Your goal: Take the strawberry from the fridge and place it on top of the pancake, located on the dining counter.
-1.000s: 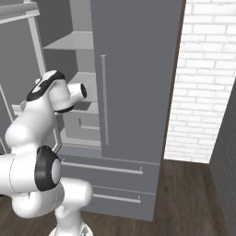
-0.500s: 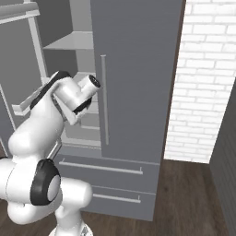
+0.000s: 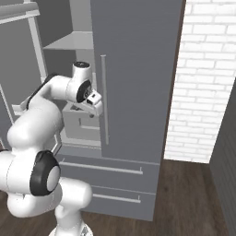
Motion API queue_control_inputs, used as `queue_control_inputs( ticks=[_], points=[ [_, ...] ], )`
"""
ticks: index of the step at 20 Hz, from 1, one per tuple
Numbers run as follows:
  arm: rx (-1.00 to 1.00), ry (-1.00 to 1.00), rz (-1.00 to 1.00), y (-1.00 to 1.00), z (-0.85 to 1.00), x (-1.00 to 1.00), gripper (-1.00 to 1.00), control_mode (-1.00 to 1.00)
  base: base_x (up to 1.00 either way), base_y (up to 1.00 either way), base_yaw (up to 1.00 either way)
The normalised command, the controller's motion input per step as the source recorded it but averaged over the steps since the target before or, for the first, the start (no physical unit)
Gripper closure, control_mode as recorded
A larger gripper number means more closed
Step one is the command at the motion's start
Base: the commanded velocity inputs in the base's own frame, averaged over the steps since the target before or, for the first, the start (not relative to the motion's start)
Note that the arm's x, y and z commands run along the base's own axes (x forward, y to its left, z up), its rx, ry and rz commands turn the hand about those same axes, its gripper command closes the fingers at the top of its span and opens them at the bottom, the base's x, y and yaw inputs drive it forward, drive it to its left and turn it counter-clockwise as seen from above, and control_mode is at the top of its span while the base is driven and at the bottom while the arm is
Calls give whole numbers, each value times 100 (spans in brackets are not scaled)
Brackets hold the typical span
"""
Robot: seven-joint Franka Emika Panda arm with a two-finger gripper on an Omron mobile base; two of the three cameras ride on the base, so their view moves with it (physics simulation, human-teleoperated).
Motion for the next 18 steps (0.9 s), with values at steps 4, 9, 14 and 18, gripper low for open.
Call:
queue_control_inputs(
  ticks=[4, 9, 14, 18],
  points=[
    [-14, -44, 20, -71, 0, 54, -100, -100, 0, 0, 0],
    [3, -36, 5, -62, 7, 30, -100, -100, 0, 0, 0],
    [-40, -28, 8, 4, 11, 15, -100, -100, 0, 0, 0],
    [-12, -13, 0, -7, 20, 39, -100, -100, 0, 0, 0]
  ],
)
